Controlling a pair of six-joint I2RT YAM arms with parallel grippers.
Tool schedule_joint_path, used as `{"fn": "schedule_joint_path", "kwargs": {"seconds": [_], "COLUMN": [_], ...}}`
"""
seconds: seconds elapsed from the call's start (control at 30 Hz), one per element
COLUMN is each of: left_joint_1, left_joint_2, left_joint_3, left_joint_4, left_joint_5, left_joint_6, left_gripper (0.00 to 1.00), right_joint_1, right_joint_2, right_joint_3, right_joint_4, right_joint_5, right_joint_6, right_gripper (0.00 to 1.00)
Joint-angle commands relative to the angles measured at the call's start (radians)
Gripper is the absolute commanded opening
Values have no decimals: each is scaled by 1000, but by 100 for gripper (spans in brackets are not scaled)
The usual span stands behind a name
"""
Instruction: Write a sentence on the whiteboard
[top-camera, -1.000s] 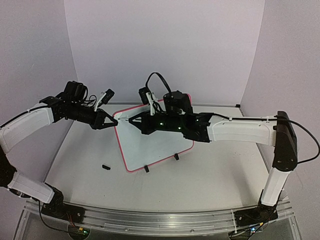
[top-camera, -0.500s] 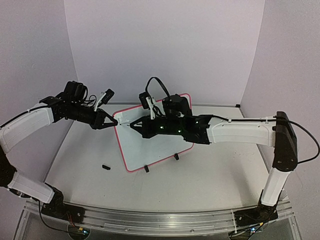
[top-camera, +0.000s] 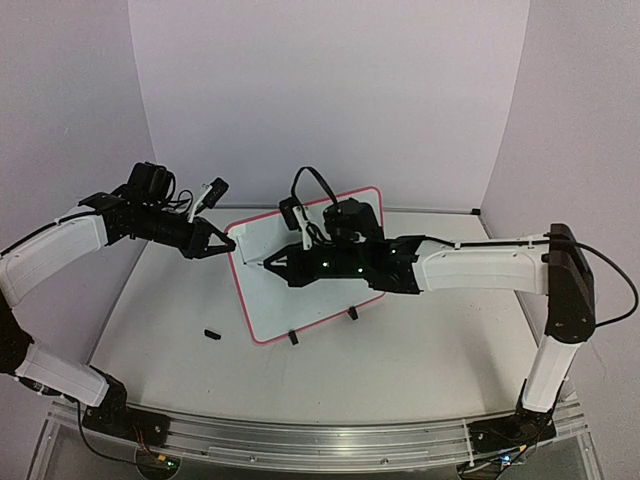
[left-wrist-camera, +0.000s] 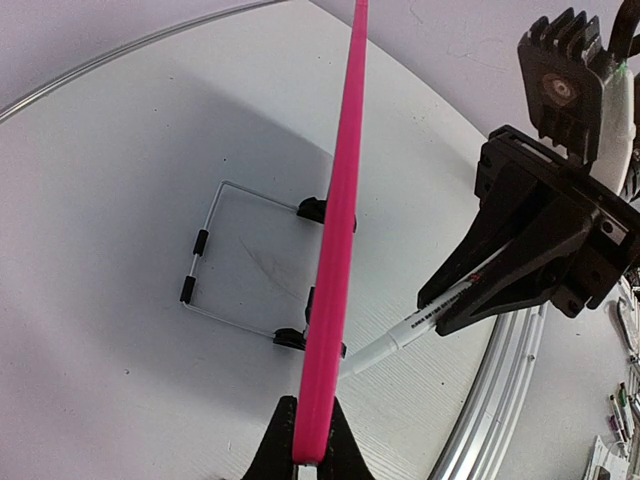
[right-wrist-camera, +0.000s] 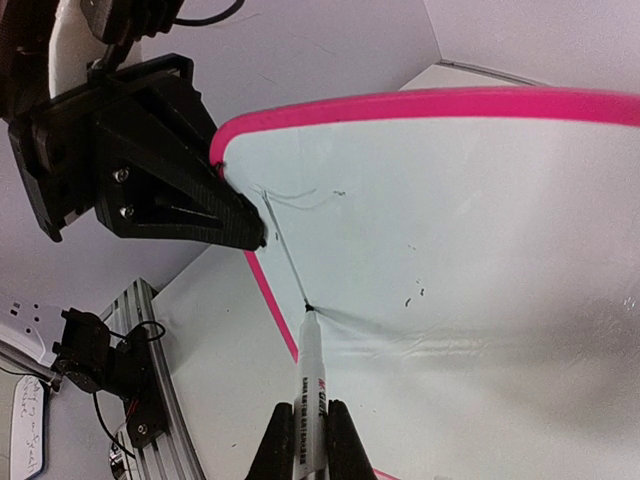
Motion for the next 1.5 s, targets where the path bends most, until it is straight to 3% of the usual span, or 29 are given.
{"fn": "schedule_joint_path", "kwargs": {"seconds": [0.0, 0.3, 1.03, 1.47], "left_joint_1": [-1, -1, -1, -1], "left_joint_2": [-18, -19, -16, -21], "left_joint_3": [-9, -9, -9, -10], "left_joint_4": [16, 16, 15, 16], "left_joint_5": [-18, -18, -14, -15], "left_joint_6": [35, 35, 35, 38], "left_gripper": [0, 0, 0, 0], "right_joint_1": [-10, -10, -10, -10], "right_joint_2": [-54, -119, -4, -17], "right_joint_3": [-24, -40, 69, 51], "right_joint_4": [1, 72, 72, 49], "right_joint_5": [-3, -52, -36, 100], "right_joint_6": [-10, 5, -1, 15], "right_gripper": [0, 0, 0, 0]}}
